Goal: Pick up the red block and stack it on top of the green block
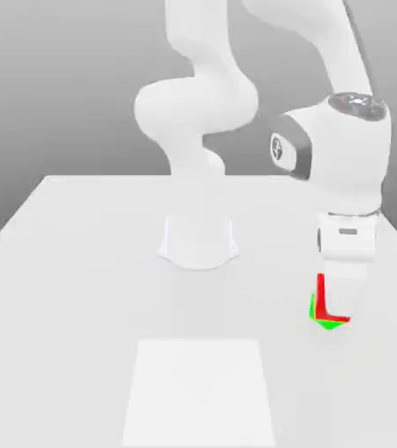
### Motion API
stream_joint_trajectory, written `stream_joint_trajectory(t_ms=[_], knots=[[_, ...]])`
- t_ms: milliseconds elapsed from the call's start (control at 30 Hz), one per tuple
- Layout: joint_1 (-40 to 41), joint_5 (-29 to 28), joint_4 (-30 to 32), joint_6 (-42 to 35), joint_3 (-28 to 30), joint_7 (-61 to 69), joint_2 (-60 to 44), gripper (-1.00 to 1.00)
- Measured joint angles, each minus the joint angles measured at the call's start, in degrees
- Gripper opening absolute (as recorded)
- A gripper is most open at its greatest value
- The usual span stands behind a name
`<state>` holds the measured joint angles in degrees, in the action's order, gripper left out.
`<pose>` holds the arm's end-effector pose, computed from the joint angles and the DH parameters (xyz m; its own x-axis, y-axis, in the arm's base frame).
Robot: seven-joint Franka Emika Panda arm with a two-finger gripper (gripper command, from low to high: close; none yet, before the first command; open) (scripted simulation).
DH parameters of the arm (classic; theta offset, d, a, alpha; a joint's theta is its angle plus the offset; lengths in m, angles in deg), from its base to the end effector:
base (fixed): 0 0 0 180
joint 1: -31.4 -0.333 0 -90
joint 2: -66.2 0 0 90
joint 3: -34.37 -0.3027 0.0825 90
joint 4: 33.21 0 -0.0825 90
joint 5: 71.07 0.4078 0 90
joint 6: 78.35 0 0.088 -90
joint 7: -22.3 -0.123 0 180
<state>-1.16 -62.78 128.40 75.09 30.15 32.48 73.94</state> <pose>0.3086 0.2243 0.1904 0.7717 0.6359 -0.0011 0.6349 -0.7706 -0.0547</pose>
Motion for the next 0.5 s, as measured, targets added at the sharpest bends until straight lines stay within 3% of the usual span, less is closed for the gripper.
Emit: stream_joint_trajectory(t_ms=[167, 400, 433, 500], knots=[[-4.7, -2.2, 6.2, 0.8, -5.5, -1.3, 5.8, -1.0], [-3.6, -8.2, 6.4, 13.7, -6.1, -5.3, -7.0, -1.0], [-3.1, -8.9, 6.3, 14.8, -6.3, -5.8, -8.2, 1.0], [-3.3, -8.9, 6.3, 14.8, -6.3, -5.8, -8.2, 1.0]])
